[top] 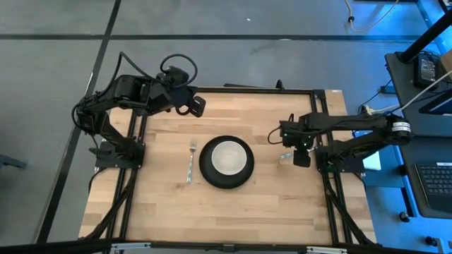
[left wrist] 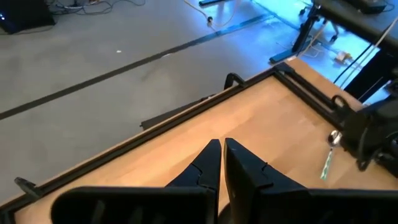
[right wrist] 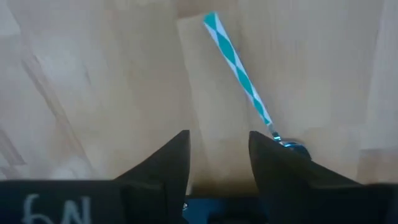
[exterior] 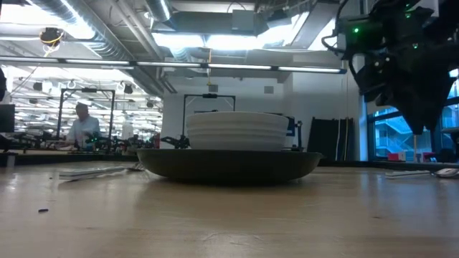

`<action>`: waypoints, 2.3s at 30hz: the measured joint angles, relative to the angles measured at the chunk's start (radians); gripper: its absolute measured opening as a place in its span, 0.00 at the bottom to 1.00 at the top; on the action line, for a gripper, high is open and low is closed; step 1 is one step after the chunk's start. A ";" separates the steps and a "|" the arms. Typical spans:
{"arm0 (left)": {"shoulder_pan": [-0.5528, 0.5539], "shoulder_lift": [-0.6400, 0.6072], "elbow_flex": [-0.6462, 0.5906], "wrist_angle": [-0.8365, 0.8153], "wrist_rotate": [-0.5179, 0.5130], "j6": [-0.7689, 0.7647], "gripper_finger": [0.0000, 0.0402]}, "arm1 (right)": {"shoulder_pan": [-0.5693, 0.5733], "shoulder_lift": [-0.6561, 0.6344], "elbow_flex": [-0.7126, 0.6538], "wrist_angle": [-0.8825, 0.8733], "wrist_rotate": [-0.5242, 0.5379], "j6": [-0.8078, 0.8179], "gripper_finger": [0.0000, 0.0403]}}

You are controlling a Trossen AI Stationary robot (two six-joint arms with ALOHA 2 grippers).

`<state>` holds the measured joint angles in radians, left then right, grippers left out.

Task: Pick and place plate/cup/fork/spoon on tray
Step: Put the green patterned spoon into the white bowl

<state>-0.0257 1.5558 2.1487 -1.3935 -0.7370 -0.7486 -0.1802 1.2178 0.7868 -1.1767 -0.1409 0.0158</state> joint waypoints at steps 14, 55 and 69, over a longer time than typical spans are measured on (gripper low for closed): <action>0.000 0.000 0.000 -0.011 0.026 -0.019 0.03 | 0.000 -0.333 0.000 0.002 -0.040 -0.004 0.38; 0.000 0.003 0.000 0.016 0.025 -0.080 0.03 | -0.001 -0.756 -0.496 0.794 0.109 0.545 0.38; 0.009 0.003 0.000 0.015 0.024 -0.033 0.03 | -0.001 -0.756 -0.558 0.645 -0.019 0.529 0.38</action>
<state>-0.0166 1.5589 2.1487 -1.3782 -0.7125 -0.7814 -0.1808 0.4622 0.2291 -0.5316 -0.1595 0.5445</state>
